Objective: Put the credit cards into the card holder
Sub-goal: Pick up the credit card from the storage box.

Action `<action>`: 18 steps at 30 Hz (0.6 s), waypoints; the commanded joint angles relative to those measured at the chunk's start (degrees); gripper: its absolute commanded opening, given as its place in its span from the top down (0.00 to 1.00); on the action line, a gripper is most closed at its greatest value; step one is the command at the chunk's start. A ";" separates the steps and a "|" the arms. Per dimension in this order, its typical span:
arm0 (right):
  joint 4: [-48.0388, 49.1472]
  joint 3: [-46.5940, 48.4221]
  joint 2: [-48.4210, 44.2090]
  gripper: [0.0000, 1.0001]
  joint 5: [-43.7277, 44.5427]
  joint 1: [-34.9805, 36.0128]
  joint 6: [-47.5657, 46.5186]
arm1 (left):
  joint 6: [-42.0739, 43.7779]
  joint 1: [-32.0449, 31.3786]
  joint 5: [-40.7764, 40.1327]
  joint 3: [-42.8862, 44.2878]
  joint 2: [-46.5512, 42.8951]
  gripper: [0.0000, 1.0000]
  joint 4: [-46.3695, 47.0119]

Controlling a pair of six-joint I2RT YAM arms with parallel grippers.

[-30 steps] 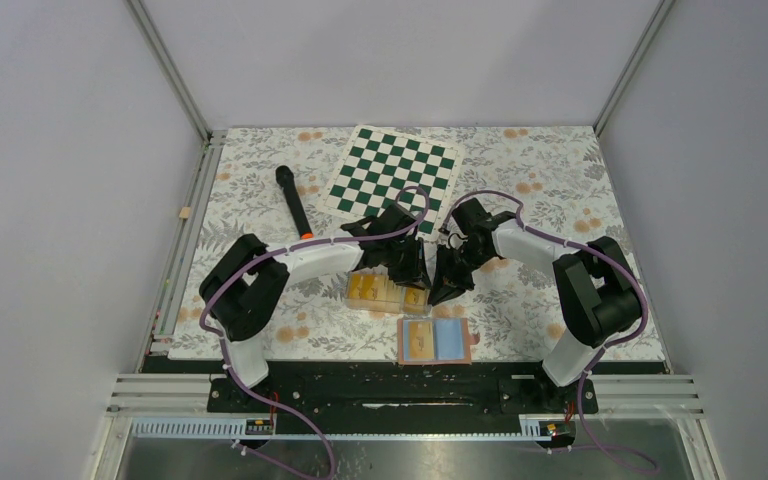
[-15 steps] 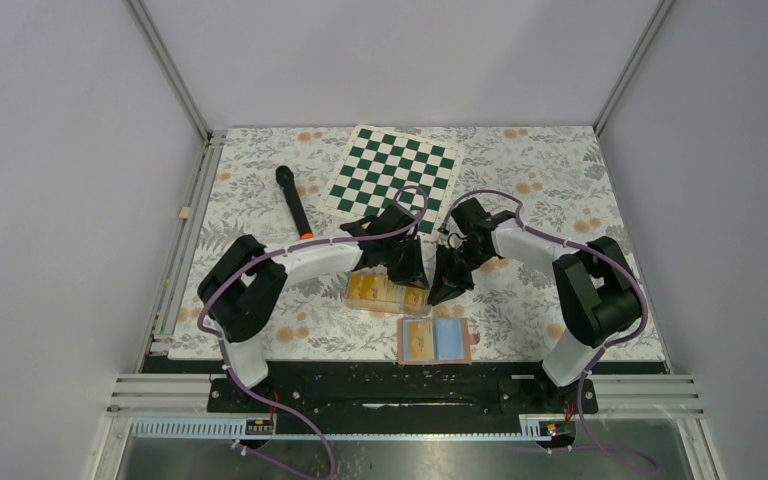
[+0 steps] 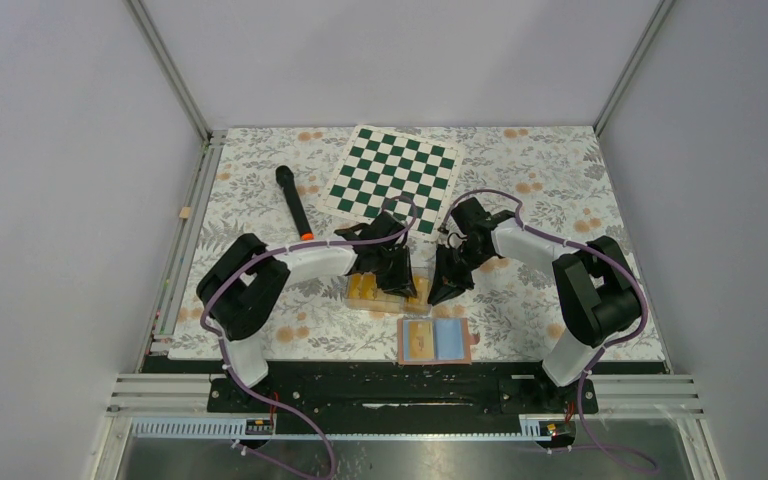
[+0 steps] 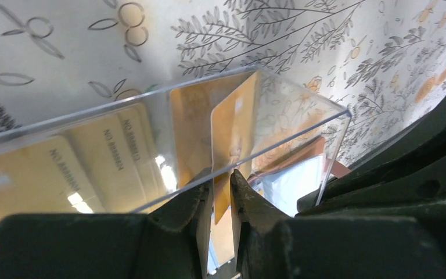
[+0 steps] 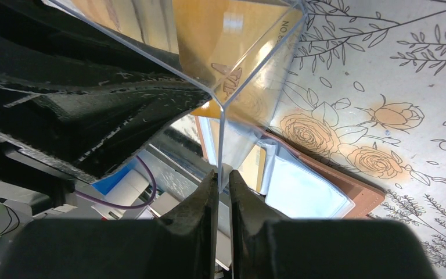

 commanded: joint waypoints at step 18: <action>0.84 3.13 -7.19 0.49 3.19 0.18 -0.65 | 4.07 -0.12 -5.68 5.50 -10.45 1.00 -5.88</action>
